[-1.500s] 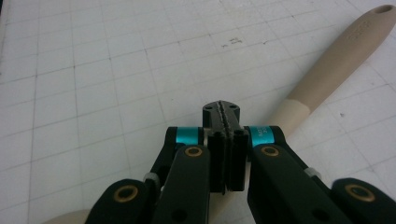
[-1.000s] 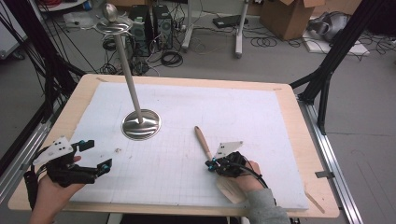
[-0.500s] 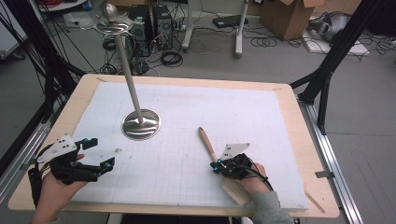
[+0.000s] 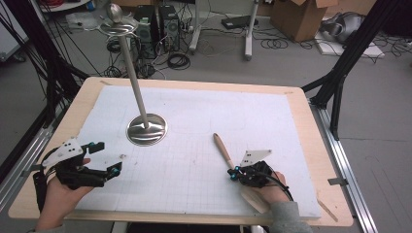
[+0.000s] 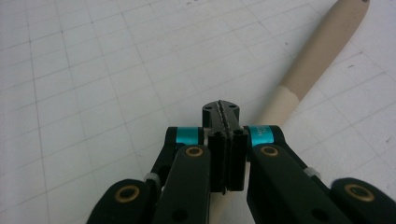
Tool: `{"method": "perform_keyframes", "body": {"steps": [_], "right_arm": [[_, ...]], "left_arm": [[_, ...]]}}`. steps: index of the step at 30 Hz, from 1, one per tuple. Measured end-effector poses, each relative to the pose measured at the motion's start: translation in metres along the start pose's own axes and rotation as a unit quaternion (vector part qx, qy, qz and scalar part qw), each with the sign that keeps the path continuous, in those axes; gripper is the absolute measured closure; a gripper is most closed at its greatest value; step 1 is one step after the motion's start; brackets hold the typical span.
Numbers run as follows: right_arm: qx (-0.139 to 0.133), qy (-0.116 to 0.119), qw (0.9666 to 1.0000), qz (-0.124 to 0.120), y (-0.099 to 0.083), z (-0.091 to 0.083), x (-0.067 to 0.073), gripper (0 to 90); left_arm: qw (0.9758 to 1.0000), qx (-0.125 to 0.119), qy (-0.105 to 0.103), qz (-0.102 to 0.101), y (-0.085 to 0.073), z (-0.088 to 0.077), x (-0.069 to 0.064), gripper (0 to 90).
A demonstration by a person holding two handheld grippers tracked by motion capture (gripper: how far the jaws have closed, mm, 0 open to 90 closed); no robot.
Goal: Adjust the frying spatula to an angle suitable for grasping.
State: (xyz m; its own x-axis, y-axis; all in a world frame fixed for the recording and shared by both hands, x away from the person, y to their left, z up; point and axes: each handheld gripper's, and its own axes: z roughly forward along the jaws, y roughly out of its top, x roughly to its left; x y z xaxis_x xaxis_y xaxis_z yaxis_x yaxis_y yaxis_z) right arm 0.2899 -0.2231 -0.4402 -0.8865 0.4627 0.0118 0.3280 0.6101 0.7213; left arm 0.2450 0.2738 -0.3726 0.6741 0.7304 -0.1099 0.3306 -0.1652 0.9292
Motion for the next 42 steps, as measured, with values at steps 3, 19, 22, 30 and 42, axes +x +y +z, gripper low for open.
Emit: {"method": "perform_keyframes", "body": {"steps": [3, 19, 22, 30, 42], "right_arm": [[-0.003, -0.003, 0.9998, 0.018, 0.001, -0.001, -0.001, 90.0], [-0.01, -0.08, 0.9932, 0.084, 0.007, 0.006, -0.02, 90.0], [-0.004, -0.083, 0.9931, 0.084, 0.007, 0.01, -0.023, 90.0], [-0.012, -0.06, 0.9961, 0.063, 0.009, 0.015, -0.024, 90.0], [0.0, -0.037, 0.9991, 0.02, 0.018, 0.022, -0.02, 90.0]], "left_arm": [[1.0, 0.001, 0.001, 0.001, 0.0, 0.0, 0.0, 2.0], [0.9999, 0.009, 0.005, 0.0, -0.005, 0.0, -0.001, 2.0], [0.9999, 0.009, 0.008, -0.002, -0.006, -0.001, -0.001, 2.0], [0.9999, 0.011, 0.011, -0.001, -0.008, -0.004, -0.001, 2.0], [0.9997, 0.011, 0.022, -0.005, -0.011, -0.011, -0.001, 2.0]]}}
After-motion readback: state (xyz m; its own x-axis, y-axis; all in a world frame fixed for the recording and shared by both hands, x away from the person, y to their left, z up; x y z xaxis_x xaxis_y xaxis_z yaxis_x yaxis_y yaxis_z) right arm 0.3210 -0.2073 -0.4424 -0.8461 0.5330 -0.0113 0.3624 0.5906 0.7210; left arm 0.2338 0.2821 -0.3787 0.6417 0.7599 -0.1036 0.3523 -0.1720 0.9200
